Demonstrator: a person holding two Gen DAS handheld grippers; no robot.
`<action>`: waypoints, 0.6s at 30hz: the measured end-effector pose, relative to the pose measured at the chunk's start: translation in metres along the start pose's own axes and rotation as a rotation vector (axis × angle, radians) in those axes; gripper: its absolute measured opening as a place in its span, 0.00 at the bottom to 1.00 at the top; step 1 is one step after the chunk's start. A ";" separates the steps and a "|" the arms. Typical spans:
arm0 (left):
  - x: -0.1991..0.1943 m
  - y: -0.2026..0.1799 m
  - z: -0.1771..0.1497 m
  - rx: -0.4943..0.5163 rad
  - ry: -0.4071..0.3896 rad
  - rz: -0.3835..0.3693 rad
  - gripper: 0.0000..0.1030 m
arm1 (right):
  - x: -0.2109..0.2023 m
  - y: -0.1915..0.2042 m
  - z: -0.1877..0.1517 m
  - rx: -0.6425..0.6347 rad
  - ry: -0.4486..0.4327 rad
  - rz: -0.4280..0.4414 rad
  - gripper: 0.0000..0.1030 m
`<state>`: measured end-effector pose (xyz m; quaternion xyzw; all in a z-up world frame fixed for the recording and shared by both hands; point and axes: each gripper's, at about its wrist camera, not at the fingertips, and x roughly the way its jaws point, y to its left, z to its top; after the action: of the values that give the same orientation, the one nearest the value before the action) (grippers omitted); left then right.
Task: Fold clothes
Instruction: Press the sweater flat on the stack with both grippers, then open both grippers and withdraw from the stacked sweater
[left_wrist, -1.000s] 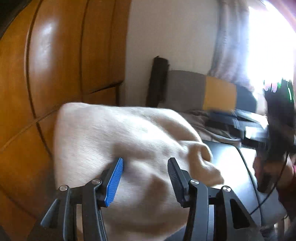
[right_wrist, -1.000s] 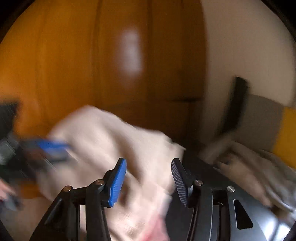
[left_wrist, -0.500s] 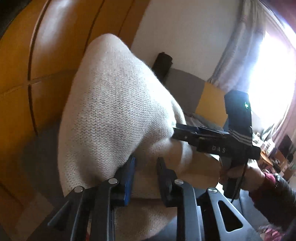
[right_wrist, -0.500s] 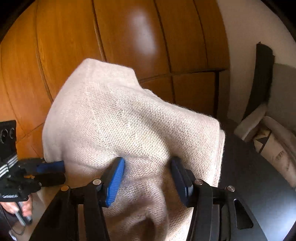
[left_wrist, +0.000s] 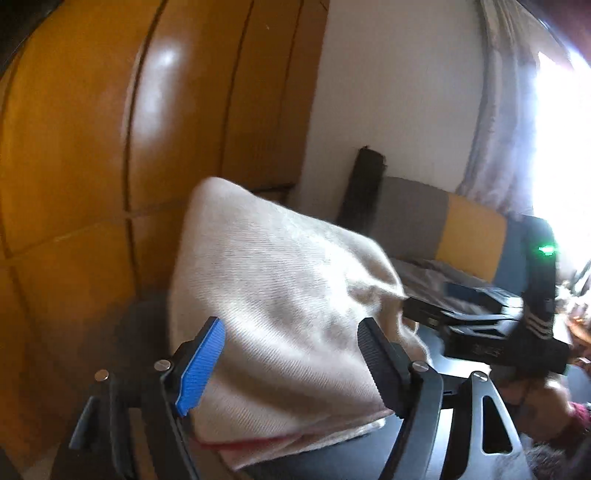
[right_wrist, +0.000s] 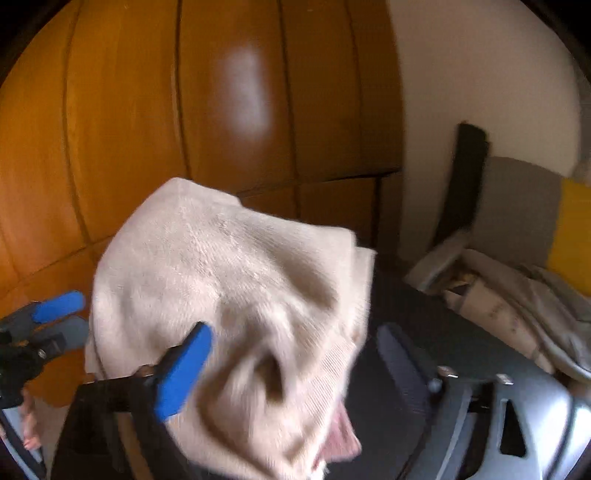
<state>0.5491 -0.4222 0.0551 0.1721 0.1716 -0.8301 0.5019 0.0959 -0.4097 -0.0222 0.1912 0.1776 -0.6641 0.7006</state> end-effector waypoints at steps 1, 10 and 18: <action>-0.008 0.002 -0.003 0.000 0.001 0.039 0.74 | -0.010 0.002 0.003 -0.003 -0.001 -0.031 1.00; -0.072 0.000 0.002 -0.013 -0.079 0.111 0.62 | -0.066 0.019 0.030 0.025 -0.072 -0.106 1.00; -0.087 -0.008 0.008 0.057 -0.103 0.195 0.44 | -0.054 0.036 0.021 -0.063 -0.016 -0.086 1.00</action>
<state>0.5789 -0.3553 0.1032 0.1591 0.1044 -0.7895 0.5835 0.1285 -0.3719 0.0242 0.1557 0.2009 -0.6893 0.6784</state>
